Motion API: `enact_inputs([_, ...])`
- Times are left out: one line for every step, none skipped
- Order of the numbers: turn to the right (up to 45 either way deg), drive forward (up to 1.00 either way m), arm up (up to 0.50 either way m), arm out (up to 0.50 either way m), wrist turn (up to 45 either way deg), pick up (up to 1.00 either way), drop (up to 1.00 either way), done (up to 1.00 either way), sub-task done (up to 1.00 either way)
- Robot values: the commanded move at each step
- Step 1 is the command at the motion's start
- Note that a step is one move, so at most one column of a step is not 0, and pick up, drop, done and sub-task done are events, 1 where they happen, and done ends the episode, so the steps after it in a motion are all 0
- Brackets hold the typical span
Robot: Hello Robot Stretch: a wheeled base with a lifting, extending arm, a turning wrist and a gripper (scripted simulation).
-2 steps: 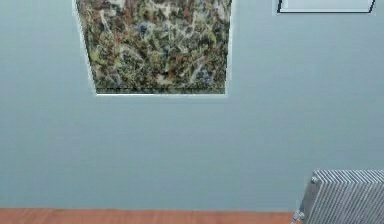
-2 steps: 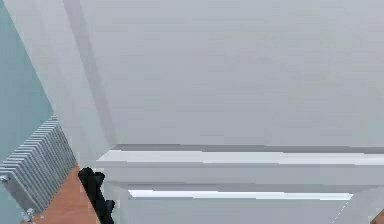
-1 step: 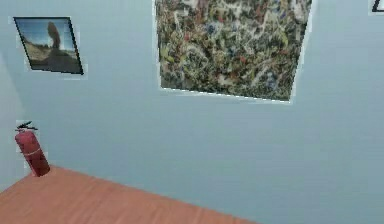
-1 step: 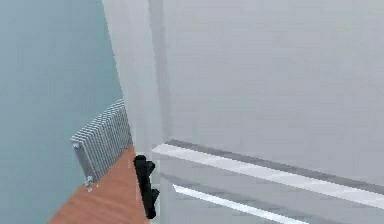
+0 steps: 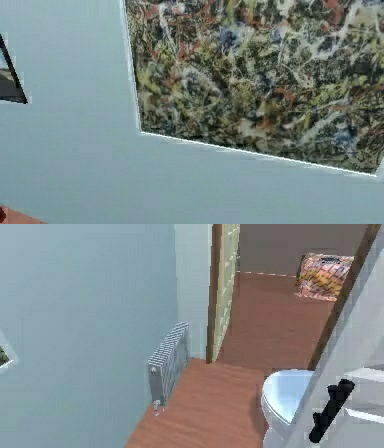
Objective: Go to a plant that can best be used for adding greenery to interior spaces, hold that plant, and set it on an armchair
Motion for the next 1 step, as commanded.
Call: enact_inputs([45.0,0.0,0.0,0.0,0.0,0.0,0.0,0.0,0.0])
